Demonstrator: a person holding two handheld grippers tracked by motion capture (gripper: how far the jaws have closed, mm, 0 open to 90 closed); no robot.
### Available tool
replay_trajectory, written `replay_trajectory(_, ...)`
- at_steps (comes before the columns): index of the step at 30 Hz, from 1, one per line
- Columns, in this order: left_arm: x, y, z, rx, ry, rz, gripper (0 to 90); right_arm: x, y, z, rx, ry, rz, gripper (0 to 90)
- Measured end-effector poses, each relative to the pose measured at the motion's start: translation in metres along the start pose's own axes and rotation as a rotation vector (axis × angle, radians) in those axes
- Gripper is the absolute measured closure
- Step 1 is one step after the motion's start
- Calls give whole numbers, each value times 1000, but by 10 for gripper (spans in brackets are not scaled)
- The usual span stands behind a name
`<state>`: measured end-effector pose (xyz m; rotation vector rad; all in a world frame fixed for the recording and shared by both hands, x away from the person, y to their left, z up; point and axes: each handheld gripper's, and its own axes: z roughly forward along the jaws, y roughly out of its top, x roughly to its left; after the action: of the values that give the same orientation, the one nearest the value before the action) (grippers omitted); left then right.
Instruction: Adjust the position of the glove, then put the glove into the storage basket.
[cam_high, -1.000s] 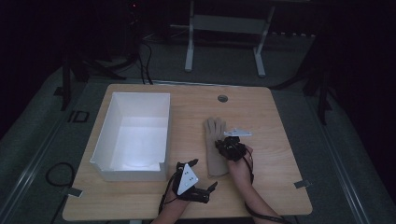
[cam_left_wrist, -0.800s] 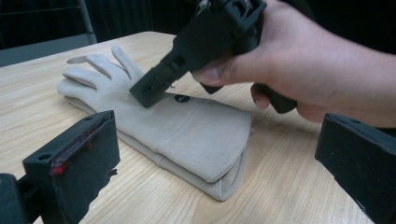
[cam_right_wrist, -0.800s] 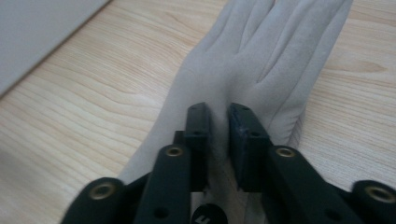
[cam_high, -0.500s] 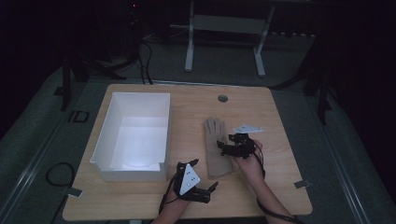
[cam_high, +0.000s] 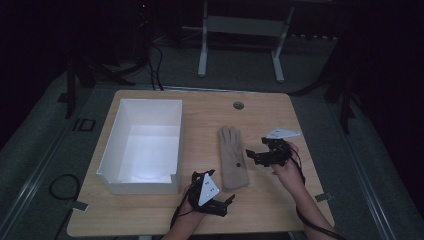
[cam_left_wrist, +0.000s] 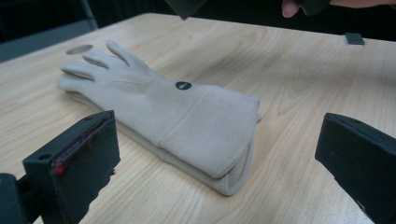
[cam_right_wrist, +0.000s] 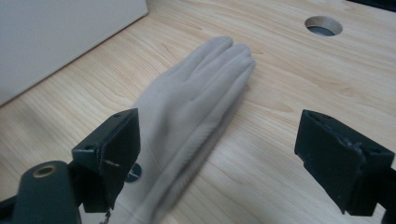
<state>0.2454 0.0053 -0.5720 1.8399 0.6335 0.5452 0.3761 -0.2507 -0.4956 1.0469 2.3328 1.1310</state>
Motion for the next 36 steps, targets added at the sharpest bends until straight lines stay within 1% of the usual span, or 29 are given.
replay_trajectory(1, 2, 6, 4, 61, -91, -36, 1, -3, 0, -2, 4, 5, 3, 143)
replay_trajectory(2, 2, 6, 4, 61, -91, -36, 1, -3, 0, -2, 4, 5, 3, 143)
replay_trajectory(3, 3, 8, 5, 74, -122, -34, 1, -7, 0, -6, 15, 11, 25, 145)
replay_trajectory(5, 1, 13, 7, 80, -127, -3, 1, -10, 2, -10, 19, 25, 55, 135)
replay_trajectory(6, 1, 16, 8, 80, -140, 4, 1, -12, 2, -11, 17, 32, 71, 133)
replay_trajectory(7, 1, 19, 10, 84, -149, 9, 1, -13, 4, -12, 14, 42, 76, 123)
replay_trajectory(8, 1, 22, 12, 88, -146, 19, 1, -14, 5, -14, 7, 54, 82, 112)
replay_trajectory(9, 1, 22, 12, 88, -146, 19, 1, -14, 7, -15, 0, 61, 79, 107)
replay_trajectory(10, 2, 26, 16, 102, -156, 63, 1, -14, 8, -15, -5, 62, 78, 107)
replay_trajectory(11, 2, 26, 16, 102, -156, 63, 1, -15, 10, -16, -10, 72, 81, 107)
replay_trajectory(12, 3, 27, 18, 96, -172, 66, 1, -15, 10, -16, -10, 72, 81, 107)
replay_trajectory(13, 4, 29, 22, 102, -192, 78, 1, -15, 11, -15, -10, 80, 82, 107)
replay_trajectory(14, 4, 29, 23, 104, -191, 85, 2, -16, 13, -13, -8, 74, 85, 108)
replay_trajectory(15, 4, 30, 26, 107, -188, 104, 2, -17, 14, -12, -7, 71, 83, 109)
replay_trajectory(16, 5, 30, 28, 104, -194, 117, 12, -18, 15, -10, -1, 77, 84, 131)
replay_trajectory(17, 5, 30, 29, 105, -193, 128, 55, -19, 16, -8, -2, 82, 91, 135)
replay_trajectory(19, 6, 29, 33, 114, -207, 131, 59, -21, 18, -1, 2, 85, 83, 174)
replay_trajectory(20, 6, 29, 34, 120, -201, 138, 61, -23, 19, 3, 8, 82, 90, 187)
replay_trajectory(21, 7, 28, 35, 120, -201, 155, 81, -24, 20, 6, 13, 83, 91, 226)
replay_trajectory(23, 10, 28, 39, 135, -214, 159, 143, -27, 21, 16, 21, 93, 113, 257)
replay_trajectory(24, 11, 28, 41, 142, -223, 158, 148, -28, 21, 21, 25, 94, 111, 299)
replay_trajectory(25, 12, 28, 42, 149, -225, 158, 150, -29, 22, 25, 32, 91, 108, 322)
replay_trajectory(28, 15, 28, 46, 161, -239, 164, 216, -30, 21, 41, 53, 87, 121, 397)
replay_trajectory(29, 16, 29, 47, 162, -251, 163, 257, -31, 21, 46, 57, 89, 139, 410)
replay_trajectory(30, 16, 29, 48, 163, -260, 155, 275, -32, 21, 52, 59, 101, 152, 421)
replay_trajectory(32, 18, 30, 49, 170, -268, 144, 298, -34, 21, 61, 63, 109, 179, 424)
replay_trajectory(34, 20, 30, 51, 181, -271, 142, 310, -36, 21, 72, 68, 130, 207, 416)
replay_trajectory(35, 20, 30, 51, 185, -272, 143, 310, -36, 21, 76, 73, 129, 221, 410)
replay_trajectory(36, 20, 30, 51, 189, -270, 148, 310, -37, 22, 81, 77, 142, 232, 392)
